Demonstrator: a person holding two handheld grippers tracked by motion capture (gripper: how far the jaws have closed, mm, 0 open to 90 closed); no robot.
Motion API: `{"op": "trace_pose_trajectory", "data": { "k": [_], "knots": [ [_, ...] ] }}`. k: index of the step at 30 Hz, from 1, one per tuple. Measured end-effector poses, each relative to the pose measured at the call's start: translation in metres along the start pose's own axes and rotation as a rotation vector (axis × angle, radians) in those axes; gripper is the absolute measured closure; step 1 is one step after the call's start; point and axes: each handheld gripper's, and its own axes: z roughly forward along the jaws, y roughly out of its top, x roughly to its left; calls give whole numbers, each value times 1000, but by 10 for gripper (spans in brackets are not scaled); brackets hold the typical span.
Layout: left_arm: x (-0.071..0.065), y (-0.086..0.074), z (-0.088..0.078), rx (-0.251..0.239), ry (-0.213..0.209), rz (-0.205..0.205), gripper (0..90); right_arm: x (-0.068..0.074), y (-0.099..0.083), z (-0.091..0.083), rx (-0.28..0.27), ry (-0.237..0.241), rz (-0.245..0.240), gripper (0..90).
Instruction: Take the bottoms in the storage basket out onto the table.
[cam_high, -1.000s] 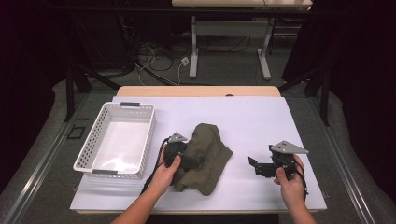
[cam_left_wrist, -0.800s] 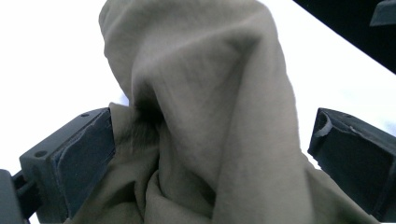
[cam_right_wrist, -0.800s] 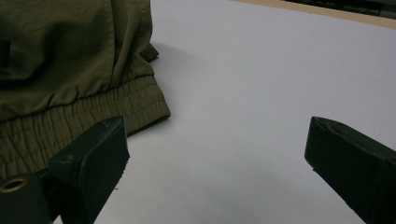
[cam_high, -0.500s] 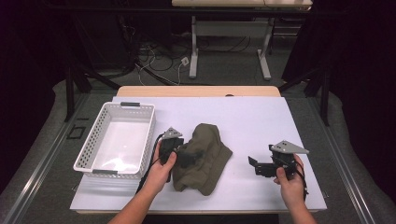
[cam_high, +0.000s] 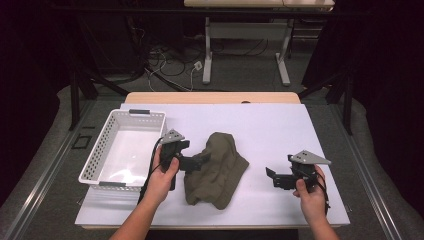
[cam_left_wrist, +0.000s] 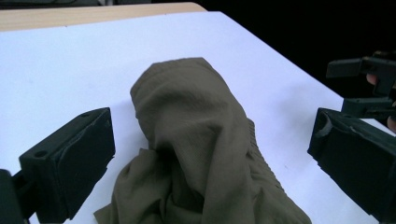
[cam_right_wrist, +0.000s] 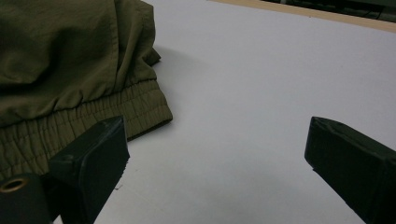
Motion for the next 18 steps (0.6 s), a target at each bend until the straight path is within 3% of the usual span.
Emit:
{"op": "trace_pose_trajectory", "data": {
  "k": [7, 15, 18],
  "knots": [
    [3, 6, -10, -11, -7, -3, 4, 0, 0, 0, -4, 6, 1, 59],
    [9, 10, -21, -24, 13, 5, 4, 0, 2, -1, -7, 10, 1, 59],
    [12, 12, -26, -38, 21, -10, 4, 1, 2, -2, -9, 10, -5, 59]
  ]
}}
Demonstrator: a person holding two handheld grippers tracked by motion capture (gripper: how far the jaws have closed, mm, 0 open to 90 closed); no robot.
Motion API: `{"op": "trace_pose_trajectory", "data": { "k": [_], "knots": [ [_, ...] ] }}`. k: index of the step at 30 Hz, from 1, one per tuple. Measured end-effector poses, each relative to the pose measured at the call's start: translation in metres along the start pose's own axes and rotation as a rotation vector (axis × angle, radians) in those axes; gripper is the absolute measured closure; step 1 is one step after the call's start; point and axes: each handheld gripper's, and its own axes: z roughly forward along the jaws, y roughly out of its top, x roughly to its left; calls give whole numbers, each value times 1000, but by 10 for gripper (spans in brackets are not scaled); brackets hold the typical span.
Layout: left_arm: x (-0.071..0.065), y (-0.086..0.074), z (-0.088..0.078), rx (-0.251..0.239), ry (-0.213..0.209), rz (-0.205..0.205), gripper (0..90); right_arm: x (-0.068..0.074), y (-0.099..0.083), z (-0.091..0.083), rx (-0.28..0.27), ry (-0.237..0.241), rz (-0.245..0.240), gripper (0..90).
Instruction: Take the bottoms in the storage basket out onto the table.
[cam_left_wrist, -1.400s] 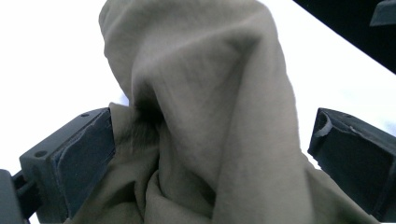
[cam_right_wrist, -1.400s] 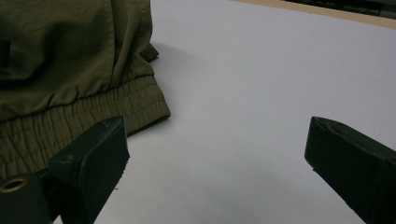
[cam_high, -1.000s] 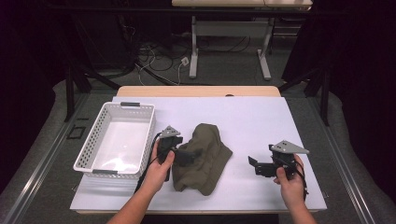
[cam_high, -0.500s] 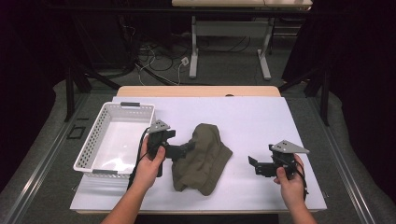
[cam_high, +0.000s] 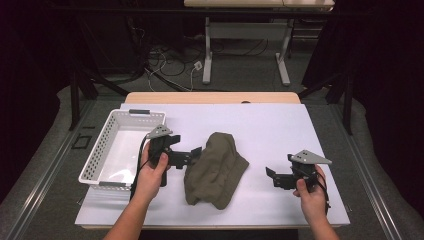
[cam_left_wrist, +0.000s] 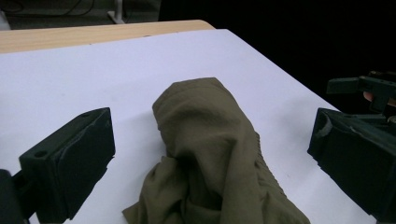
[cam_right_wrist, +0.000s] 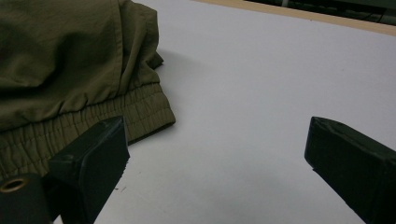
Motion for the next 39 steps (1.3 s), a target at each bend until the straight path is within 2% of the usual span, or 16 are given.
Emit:
{"op": "trace_pose_trajectory", "data": {
  "k": [14, 18, 26, 31, 39],
  "knots": [
    [14, 6, -18, -38, 24, -24, 4, 2, 1, 0, -3, 6, -2, 59],
    [19, 7, -23, -56, 43, -26, 4, 3, 2, 0, -3, 8, -4, 59],
    [29, 8, -31, -67, 68, -53, 4, 4, 2, 0, 0, 15, -12, 59],
    [35, 9, -38, -86, 87, -67, 4, 5, 2, 0, 0, 16, 1, 59],
    [48, 9, -49, -113, 125, -90, 4, 5, 2, 1, 8, 14, -7, 59]
  ]
}}
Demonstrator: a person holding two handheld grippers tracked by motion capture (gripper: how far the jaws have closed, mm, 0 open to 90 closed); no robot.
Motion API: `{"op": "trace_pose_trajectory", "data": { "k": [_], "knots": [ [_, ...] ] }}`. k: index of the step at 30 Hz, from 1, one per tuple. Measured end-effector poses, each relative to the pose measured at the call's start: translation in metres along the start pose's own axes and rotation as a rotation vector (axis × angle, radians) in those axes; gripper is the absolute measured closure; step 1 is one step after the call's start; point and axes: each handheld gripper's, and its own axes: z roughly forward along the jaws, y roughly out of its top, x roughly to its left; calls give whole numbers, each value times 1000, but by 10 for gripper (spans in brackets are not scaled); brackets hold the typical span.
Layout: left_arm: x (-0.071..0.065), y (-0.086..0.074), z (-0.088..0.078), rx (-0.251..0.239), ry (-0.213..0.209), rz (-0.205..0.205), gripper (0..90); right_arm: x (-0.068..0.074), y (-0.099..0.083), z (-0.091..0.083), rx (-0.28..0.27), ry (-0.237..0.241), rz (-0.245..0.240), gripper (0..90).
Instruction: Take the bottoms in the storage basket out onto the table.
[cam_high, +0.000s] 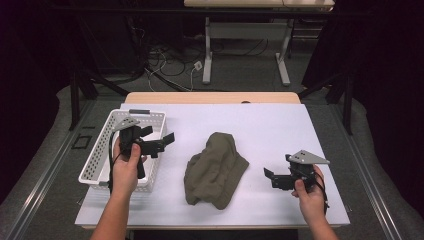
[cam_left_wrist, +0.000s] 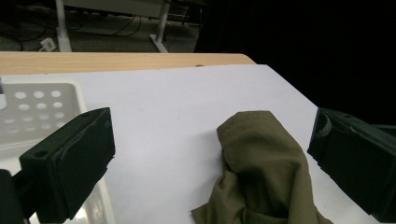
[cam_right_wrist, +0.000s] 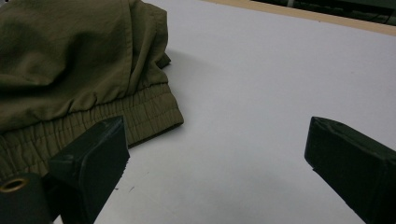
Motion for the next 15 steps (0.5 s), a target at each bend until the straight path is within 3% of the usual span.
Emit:
{"op": "trace_pose_trajectory", "data": {
  "k": [15],
  "knots": [
    [27, -4, -7, -38, 78, -35, 8, -1, -3, 3, 8, -7, 5, 61]
  ]
}}
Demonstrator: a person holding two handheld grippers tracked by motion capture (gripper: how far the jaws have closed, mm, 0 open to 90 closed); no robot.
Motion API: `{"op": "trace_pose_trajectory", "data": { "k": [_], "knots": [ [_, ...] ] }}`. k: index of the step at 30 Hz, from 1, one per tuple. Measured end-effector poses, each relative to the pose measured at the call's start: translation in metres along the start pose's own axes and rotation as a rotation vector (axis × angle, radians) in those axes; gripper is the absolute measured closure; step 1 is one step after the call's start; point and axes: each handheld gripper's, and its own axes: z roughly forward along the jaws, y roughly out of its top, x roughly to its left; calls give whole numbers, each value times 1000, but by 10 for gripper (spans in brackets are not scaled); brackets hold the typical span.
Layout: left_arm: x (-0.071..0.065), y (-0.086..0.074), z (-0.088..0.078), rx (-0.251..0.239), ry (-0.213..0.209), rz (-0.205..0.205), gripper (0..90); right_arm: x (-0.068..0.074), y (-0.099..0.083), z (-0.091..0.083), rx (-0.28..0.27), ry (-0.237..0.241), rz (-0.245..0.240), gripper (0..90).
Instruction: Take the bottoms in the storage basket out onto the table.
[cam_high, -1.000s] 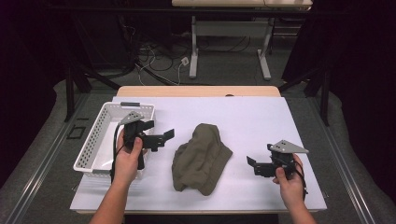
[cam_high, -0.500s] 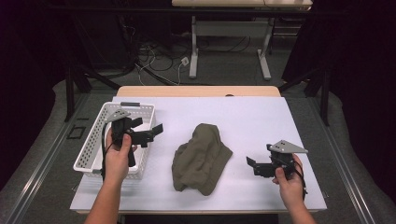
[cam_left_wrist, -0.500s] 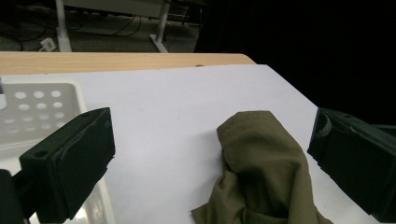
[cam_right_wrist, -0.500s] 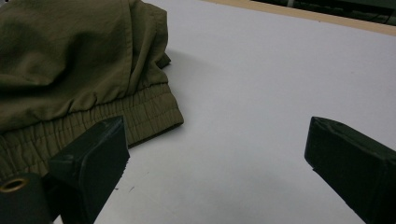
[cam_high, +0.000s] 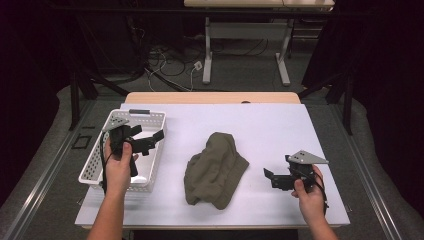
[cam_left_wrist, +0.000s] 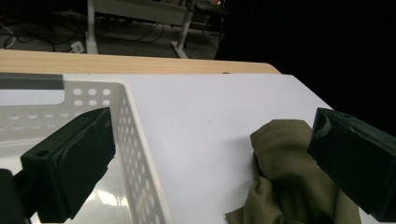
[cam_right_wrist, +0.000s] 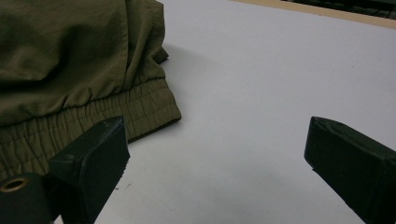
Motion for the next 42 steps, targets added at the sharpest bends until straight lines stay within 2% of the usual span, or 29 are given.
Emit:
{"op": "trace_pose_trajectory", "data": {
  "k": [15, 23, 28, 34, 38, 42],
  "knots": [
    [30, -6, -5, -10, 52, -72, 11, 0, -2, 3, 14, 9, -1, 61],
    [43, -13, -3, 11, 79, -88, 21, -1, -3, 4, 16, 4, -2, 61],
    [50, -17, -3, 6, 100, -89, 22, -2, -4, 5, 12, 2, -3, 69],
    [49, -17, -2, -5, 94, -90, 25, -2, -5, 6, 10, -1, 7, 69],
    [47, -16, -2, -4, 91, -71, 25, -2, -6, 7, 9, 4, 8, 70],
    [45, -16, -1, -9, 91, -76, 25, -1, -7, 7, 12, -1, 6, 70]
  ]
}}
